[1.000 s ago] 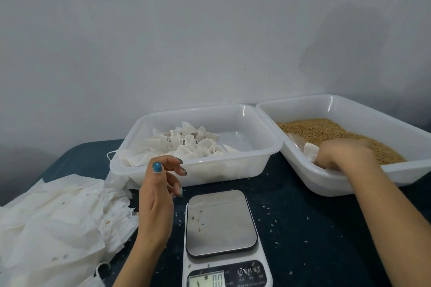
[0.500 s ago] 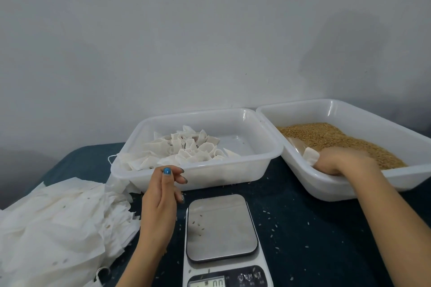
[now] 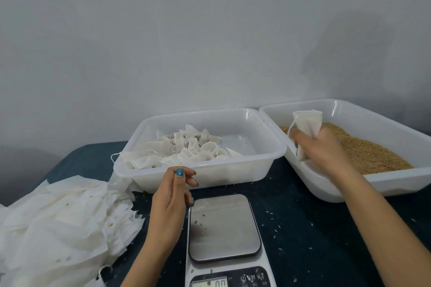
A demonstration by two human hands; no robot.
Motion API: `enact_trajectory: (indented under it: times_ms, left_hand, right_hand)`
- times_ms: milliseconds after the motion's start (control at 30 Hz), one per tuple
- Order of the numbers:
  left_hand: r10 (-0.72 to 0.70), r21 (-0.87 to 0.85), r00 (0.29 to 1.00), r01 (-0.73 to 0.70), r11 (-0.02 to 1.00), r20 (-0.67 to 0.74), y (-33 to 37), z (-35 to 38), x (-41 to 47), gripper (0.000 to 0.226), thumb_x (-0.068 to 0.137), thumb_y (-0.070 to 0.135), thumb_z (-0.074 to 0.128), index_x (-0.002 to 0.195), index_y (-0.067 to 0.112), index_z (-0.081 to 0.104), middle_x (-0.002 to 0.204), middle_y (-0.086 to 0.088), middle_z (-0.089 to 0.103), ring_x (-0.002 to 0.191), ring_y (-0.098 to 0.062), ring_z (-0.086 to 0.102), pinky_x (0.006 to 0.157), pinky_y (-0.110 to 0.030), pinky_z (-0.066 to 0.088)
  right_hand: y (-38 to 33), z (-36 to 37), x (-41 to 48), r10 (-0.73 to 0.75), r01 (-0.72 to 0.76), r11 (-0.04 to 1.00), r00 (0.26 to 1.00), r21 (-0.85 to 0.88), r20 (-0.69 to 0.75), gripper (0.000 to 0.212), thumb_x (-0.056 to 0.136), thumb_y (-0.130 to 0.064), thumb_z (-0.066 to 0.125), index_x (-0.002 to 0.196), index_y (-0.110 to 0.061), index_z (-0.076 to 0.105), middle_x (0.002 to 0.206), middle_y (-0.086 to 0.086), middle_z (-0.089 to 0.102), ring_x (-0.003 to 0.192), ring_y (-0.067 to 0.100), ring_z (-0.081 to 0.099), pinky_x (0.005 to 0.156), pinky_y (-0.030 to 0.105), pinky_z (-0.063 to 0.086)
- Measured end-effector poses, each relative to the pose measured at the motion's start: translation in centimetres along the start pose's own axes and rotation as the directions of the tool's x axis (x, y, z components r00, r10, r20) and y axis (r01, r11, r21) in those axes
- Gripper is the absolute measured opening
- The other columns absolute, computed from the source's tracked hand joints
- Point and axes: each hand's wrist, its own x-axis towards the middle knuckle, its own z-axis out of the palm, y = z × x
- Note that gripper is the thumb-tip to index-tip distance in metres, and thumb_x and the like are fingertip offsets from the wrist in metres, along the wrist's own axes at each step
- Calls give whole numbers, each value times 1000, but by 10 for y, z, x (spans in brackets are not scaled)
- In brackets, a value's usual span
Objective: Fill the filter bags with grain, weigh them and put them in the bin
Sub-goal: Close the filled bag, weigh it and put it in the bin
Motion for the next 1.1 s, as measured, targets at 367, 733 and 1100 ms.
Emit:
enact_trajectory:
  times_ms: [367,733,1100]
  left_hand:
    - [134,106,964,-161,981,230,20,6,-12,36,79,60,61,109,40,65,102,9,69,78,-13,62,66,-31,50]
    - [217,253,969,-242,937,120,11,17,-16,9,88,35,65,91,37,73,84,17,72,78,-8,67,65,-13,47]
    - [48,94,966,-74,993,255,8,2,-12,15,89,39,62,91,34,76,77,-3,72,62,-14,61,52,-22,49]
  right_hand:
    - [-3,99,-92,-156,111,982,933,152,324,51,61,-45,80,105,-34,59,95,-13,69,87,2,66,71,26,58]
    - [3,108,-103,-299,378,903,895,-203,331,55,62,-69,67,98,-37,40,87,-12,63,77,8,61,68,35,54]
    - [10,99,-99,-411,382,910,881,161,235,58,90,-69,30,91,-20,61,75,-10,62,69,13,61,59,31,48]
